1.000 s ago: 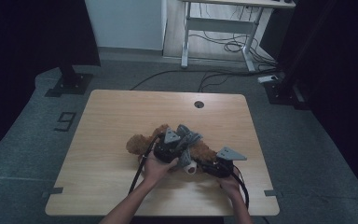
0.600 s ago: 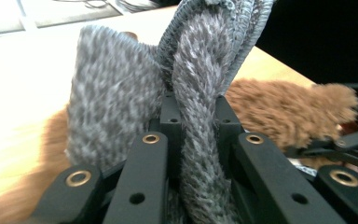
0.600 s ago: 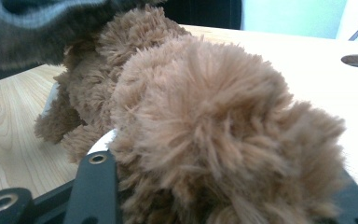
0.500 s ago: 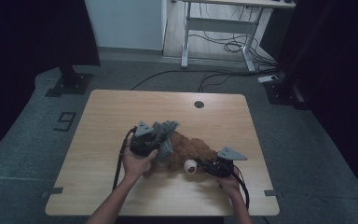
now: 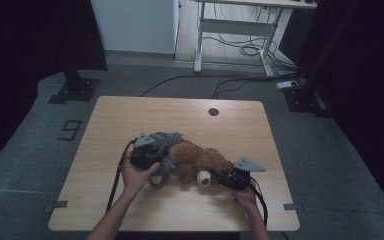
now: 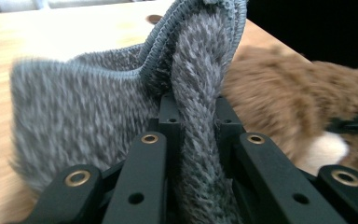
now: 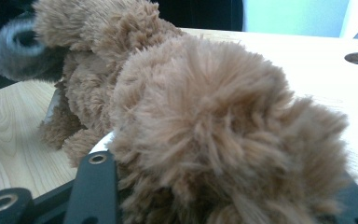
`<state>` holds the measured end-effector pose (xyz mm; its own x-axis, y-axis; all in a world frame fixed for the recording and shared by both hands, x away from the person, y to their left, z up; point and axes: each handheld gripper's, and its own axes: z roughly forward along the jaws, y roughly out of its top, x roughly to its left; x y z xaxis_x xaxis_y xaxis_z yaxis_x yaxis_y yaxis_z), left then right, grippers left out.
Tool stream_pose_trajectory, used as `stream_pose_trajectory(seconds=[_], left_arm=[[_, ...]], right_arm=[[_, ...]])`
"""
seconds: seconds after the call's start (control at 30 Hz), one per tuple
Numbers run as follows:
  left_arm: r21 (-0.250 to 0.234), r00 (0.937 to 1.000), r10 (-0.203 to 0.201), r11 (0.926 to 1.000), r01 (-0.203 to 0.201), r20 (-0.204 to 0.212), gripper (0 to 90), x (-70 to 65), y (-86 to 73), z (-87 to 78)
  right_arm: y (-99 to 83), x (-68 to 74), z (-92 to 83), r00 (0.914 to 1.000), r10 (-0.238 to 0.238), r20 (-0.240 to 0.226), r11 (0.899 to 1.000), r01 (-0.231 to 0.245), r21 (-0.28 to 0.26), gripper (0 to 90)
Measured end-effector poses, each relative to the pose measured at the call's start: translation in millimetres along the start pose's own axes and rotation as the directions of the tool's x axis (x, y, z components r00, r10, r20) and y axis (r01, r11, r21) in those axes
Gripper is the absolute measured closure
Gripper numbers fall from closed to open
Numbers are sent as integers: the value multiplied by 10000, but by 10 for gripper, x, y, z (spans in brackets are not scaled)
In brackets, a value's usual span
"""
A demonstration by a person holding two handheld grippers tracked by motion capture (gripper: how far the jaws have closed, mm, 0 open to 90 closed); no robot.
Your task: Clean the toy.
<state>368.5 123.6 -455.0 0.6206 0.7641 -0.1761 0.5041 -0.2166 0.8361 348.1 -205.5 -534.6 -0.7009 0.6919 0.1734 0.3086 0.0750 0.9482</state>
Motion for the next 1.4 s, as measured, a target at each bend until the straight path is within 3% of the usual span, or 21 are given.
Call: stream_pose_trajectory(seconds=[0.03,0.23,0.27,0.3,0.37,0.4,0.53,0.57,0.6,0.63,0.67,0.77,0.8,0.83,1.07,1.23,1.27,1.3,1.33,1.37,1.4], left_arm=[[0,10000,0,10000,0,0,781,0,0,0],[137,9964,462,9988,-473,716,782,-434,141,322],[285,9932,758,9965,-785,880,782,-582,169,428],[285,9932,758,9965,-785,880,782,-582,169,428],[352,9892,1434,9889,-1444,291,782,-726,174,506],[349,9892,1453,9887,-1460,217,782,-740,172,519],[436,9959,887,9950,-894,178,783,-537,115,468],[436,9959,887,9950,-894,178,784,-537,115,468],[293,9985,497,9983,-504,234,784,-407,78,380],[293,9985,497,9983,-504,234,784,-407,78,380],[173,9990,418,9990,-420,129,784,-323,52,299],[45,9990,406,9992,-405,-163,784,-210,14,185],[-41,9991,211,9998,-212,-380,783,-81,-32,82],[-41,9991,211,9998,-212,-380,783,-81,-32,82],[-25,9918,-739,9973,740,-1042,783,381,-337,-159],[-114,9893,-789,9969,781,-1229,782,407,-307,-266],[-375,9884,-815,9963,773,-1280,782,372,-210,-337],[-375,9884,-815,9963,773,-1280,782,372,-210,-337],[-726,9910,-748,9951,671,-1105,783,293,-76,-406],[-726,9910,-748,9951,671,-1105,782,293,-76,-406],[-950,9937,-549,9944,456,-979,782,209,39,-448]], right_arm=[[0,0,0,10000,0,0,10000,0,0,461],[-4,-7,-2,10000,21,-10,10000,-21,-7,462],[-6,-3,-3,10000,-3,22,10000,3,-31,462],[-6,-3,-3,10000,-3,22,10000,3,-31,462],[-9,1,-4,9999,-56,112,10000,56,-28,462],[-11,-8,-7,9999,-34,154,10000,34,-17,462],[-14,-12,-5,9999,-59,117,10000,59,-15,462],[-14,-12,-5,9999,-59,117,10000,59,-15,462],[-12,-5,-7,9999,-114,103,9999,114,12,461],[-12,-5,-7,9999,-114,103,9999,114,12,461],[-11,1,-5,9998,-158,101,9999,158,0,461],[-10,0,-6,9998,-156,98,9999,156,4,461],[-10,-2,-7,9998,-155,83,9999,155,10,461],[-10,-2,-7,9998,-155,83,9999,155,10,461],[-10,0,-7,9999,-155,41,9999,155,6,460],[-9,-4,-5,9999,-104,26,9999,104,4,460],[-10,-13,-6,10000,-59,30,10000,59,-6,460],[-10,-13,-6,10000,-59,30,10000,59,-6,460],[-9,-17,-7,10000,-10,26,10000,10,-9,460],[-9,-17,-7,10000,-10,26,10000,10,-9,460],[-9,-17,-8,10000,-9,27,10000,9,-6,460]])
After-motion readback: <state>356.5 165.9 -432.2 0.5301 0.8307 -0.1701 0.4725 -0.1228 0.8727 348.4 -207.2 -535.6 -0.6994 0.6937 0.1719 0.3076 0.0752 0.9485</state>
